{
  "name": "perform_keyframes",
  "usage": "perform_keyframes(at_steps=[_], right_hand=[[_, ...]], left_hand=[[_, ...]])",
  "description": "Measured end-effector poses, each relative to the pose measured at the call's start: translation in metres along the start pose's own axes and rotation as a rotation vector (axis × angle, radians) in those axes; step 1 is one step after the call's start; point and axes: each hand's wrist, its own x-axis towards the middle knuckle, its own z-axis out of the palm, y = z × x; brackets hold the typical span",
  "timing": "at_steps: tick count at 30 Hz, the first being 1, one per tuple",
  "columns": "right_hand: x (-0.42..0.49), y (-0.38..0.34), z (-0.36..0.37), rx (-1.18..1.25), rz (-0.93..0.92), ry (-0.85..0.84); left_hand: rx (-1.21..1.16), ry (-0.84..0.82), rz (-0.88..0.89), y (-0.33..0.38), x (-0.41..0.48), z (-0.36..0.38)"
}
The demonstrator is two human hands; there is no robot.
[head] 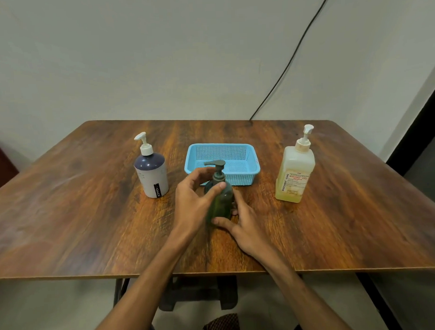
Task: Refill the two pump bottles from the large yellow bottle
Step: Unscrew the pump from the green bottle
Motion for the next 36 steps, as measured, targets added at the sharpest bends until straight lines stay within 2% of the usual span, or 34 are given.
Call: perform_keyframes(at_steps=[2,7,12,18,26,36], right_hand=[[-0.001,-0.001,0.000,-0.012,0.004,0.002],[0.000,0.000,0.000,0.004,0.003,-0.007],[0.000,-0.001,-0.001,0.004,0.011,0.003],[0.000,0.000,0.001,-0.015,0.014,0.008],[0.002,0.002,0.001,0.007,0.018,-0.001],[0.002,0.002,0.001,0.003,0.006,-0.003]], left_hand=[[0.006,0.012,-0.031,0.001,0.001,0.001],[-0.081,-0.202,-0.044,-0.004,-0.001,-0.007],[-0.001,0.029,0.015,-0.001,0.005,-0.005],[-0.021,0.157,0.017,-0.001,0.003,0.004],[0.115,0.250,0.063,0.017,0.012,0.012],[-0.033,0.294,0.160,0.068,0.019,-0.011]])
